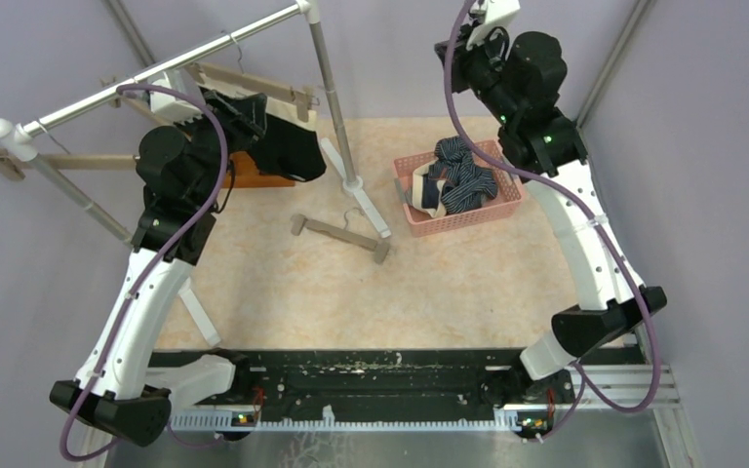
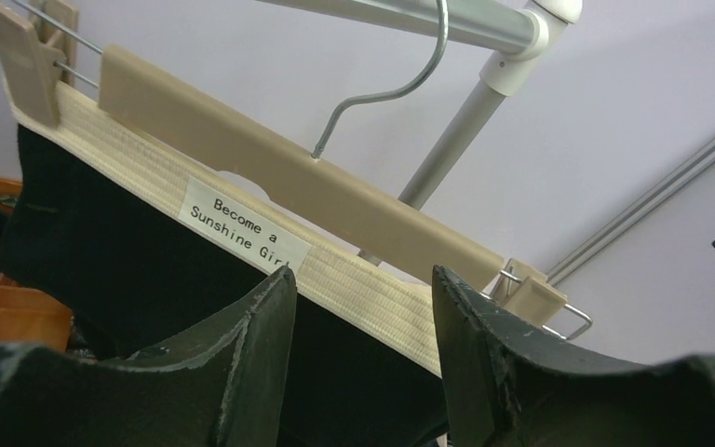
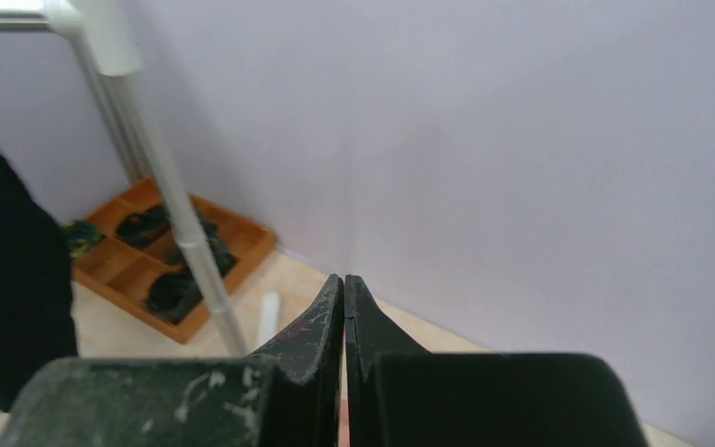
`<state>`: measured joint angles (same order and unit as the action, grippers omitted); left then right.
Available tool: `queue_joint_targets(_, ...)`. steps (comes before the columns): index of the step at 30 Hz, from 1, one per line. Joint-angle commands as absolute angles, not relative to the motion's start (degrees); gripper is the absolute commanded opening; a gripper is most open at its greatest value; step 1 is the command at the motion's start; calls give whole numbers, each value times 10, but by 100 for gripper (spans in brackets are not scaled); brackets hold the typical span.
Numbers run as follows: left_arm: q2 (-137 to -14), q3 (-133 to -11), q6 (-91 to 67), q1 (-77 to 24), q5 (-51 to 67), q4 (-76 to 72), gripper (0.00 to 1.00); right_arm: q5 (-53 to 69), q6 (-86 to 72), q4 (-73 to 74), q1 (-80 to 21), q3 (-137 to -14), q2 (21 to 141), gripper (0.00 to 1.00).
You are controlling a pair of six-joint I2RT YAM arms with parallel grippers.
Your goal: Remove the underwear clipped to the hanger
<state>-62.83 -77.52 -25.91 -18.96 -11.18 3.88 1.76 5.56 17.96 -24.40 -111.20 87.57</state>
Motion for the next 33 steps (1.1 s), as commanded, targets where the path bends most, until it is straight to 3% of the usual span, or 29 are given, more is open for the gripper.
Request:
queue_joint_targets(1,-629,-789,-258,-195,-140,27,62,176,-4,197,-258,-1146,924,0)
queue_joint_targets(22,-632,-821,-228,-203,-214,50,76,315,-64,111,-391,-1146,985,0)
queue_joint_targets(33,-658,-901,-200,-203,-229,151,83,412,-151,5,-411,-1137,1021,0)
